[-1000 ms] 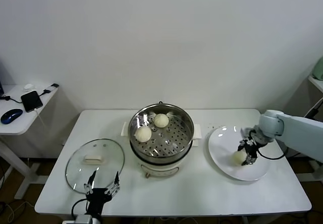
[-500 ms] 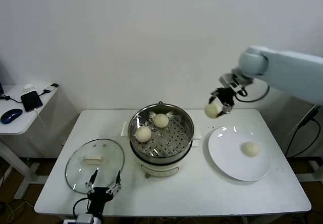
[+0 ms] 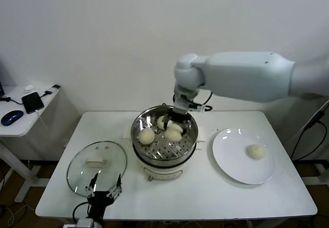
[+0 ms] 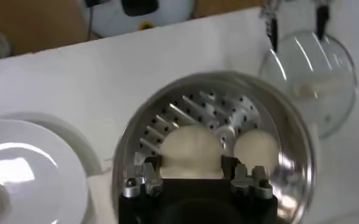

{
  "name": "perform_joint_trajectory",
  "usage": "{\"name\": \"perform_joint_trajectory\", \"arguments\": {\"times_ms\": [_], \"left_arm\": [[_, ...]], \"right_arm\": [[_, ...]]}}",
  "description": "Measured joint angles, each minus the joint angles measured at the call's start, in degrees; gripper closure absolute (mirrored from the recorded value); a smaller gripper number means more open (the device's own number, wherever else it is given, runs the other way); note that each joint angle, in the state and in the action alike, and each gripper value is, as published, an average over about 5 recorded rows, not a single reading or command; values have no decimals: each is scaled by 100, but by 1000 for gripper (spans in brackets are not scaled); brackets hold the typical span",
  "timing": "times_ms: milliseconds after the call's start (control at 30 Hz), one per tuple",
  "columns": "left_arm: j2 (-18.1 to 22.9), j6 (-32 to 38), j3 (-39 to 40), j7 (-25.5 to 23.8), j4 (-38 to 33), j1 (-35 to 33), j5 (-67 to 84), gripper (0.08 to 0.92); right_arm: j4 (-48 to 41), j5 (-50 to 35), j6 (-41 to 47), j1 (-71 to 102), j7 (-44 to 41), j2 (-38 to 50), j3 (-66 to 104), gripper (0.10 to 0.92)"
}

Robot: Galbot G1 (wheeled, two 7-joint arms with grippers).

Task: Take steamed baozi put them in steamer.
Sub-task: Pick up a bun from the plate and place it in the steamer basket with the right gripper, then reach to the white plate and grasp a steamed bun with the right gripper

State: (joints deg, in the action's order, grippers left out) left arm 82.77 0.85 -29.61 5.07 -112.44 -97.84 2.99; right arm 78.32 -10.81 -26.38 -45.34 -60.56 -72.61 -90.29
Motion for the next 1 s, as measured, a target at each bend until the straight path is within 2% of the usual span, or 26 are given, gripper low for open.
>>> {"name": "perform_joint_trajectory", "arguments": {"times_ms": [300,600,800,1000], "left_arm": [[33,25,-2,20,13,-6,8,177],[34,42,-10,33,44,21,27,177],[38,43,-2,31,48,29,29,177],[39,42,8,23,43,34,28,177]], "right_arm": [[-384,660,-387,647,276,-446,101,354],[-654,846,-556,850,430,-598,178,217],[-682,581,-639,644,336,-447,217,203],[-873,-130,-583,134,42,48,30,202]]}}
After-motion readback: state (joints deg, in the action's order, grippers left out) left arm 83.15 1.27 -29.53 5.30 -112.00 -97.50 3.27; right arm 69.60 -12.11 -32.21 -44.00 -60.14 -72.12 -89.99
